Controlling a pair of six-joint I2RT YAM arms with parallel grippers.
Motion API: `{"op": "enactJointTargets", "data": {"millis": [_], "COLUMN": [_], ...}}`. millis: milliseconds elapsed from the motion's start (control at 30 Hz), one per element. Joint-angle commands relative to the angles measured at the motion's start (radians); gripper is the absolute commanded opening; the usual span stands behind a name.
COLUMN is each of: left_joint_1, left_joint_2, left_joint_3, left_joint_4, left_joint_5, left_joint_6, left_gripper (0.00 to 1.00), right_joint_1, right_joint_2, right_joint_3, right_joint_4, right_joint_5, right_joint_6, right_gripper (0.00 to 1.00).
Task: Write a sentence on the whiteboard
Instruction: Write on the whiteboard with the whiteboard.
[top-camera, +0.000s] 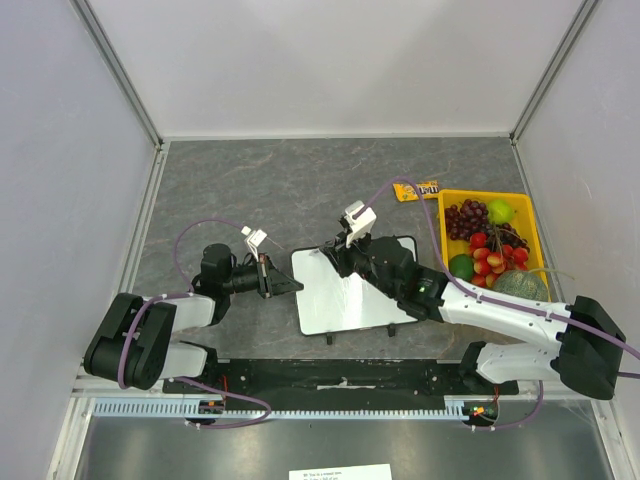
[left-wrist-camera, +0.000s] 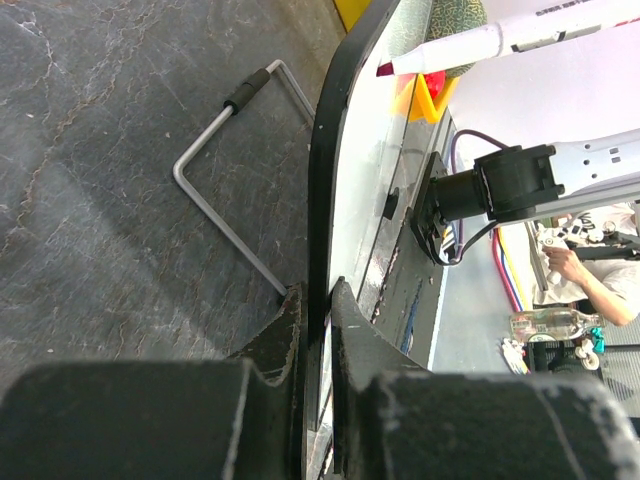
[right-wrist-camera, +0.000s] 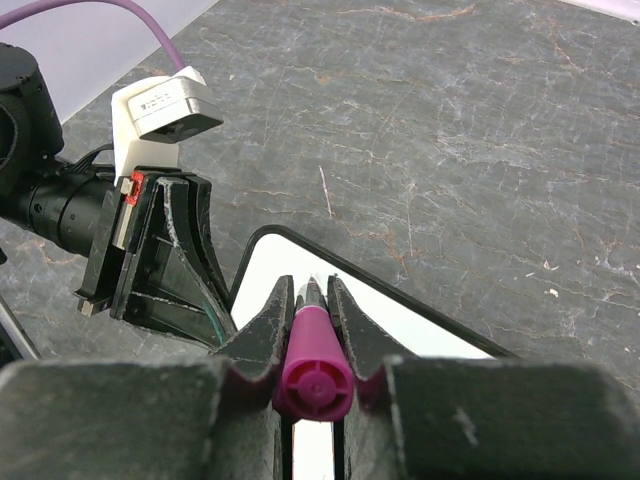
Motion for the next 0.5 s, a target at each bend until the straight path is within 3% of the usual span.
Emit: {"op": "enactJointTargets", "data": {"millis": [0, 467], "left_joint_1": [-0.005, -0.005], "left_joint_2": [0.009, 0.008], "left_joint_3": [0.013, 0.013], "left_joint_4": [-0.033, -0.035], "left_joint_5": [-0.047, -0.05], "left_joint_6": [0.06, 0.063], "left_gripper": [0.02, 0.02], "right_joint_1": [0.003, 0.003], "right_joint_2": [0.002, -0.029], "right_joint_3": [-0.02, -0.03], "right_joint_4": [0.004, -0.041], "right_joint_5": [0.054, 0.116], "right_joint_6": [-0.024, -0.03], "right_gripper": [0.0, 0.0]}}
